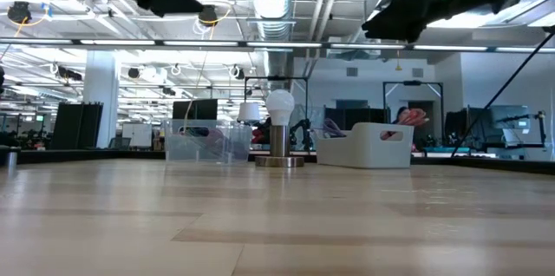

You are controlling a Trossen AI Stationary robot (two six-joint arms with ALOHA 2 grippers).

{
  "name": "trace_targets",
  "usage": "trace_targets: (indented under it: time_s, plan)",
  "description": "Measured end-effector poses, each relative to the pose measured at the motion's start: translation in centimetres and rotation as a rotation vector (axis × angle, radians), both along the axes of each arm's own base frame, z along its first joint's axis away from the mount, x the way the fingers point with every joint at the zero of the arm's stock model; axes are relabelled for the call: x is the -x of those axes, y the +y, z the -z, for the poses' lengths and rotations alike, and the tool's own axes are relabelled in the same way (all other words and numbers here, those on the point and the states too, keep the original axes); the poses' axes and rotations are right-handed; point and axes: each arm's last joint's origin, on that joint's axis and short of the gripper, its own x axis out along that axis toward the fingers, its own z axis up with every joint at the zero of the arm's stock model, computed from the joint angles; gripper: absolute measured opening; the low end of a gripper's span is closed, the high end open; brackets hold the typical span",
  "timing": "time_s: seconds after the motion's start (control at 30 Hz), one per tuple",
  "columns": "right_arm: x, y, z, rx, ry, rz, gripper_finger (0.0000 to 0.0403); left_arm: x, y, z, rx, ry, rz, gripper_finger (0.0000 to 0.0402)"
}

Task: Pick & Place USB Port
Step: Return to Home Position

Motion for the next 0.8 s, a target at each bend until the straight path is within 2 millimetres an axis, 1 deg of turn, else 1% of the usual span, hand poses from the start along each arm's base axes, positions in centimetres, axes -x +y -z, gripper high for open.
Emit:
trace_targets:
  time_s: [0.13, 0.2, 0.27, 0.4, 0.53, 0.6, 0.8]
  plan:
    - [0.2, 1.1, 0.0, 0.008, 0.034, -0.05, 0.0238, 1.0, -0.5, -0.6, -0.009, -0.029, 0.078, 0.0027]
    - [0.4, 1.7, 0.4, 0.028, 0.094, -0.086, 0.0238, 1.4, -0.6, -0.6, -0.002, -0.021, 0.102, 0.0027]
    - [0.6, 2.2, 0.3, 0.039, 0.1, -0.112, 0.0238, 1.7, -0.7, -0.4, 0.007, -0.011, 0.118, 0.0027]
    - [1.4, 3.0, 0.7, 0.035, 0.053, -0.133, 0.0238, 2.5, -1.1, 1.5, 0.039, -0.02, 0.168, 0.0027]
    - [2.7, 3.6, 1.4, 0.038, -0.01, -0.133, 0.0238, 3.7, -1.5, 3.4, 0.019, -0.137, 0.227, 0.0027]
    - [3.4, 3.9, 1.8, 0.037, -0.05, -0.131, 0.0238, 4.3, -1.6, 4.4, 0.013, -0.162, 0.228, 0.0027]
    - [5.5, 4.9, 3.4, 0.035, -0.153, -0.208, 0.0238, 5.8, -2.0, 6.2, 0.001, -0.223, 0.229, 0.0027]
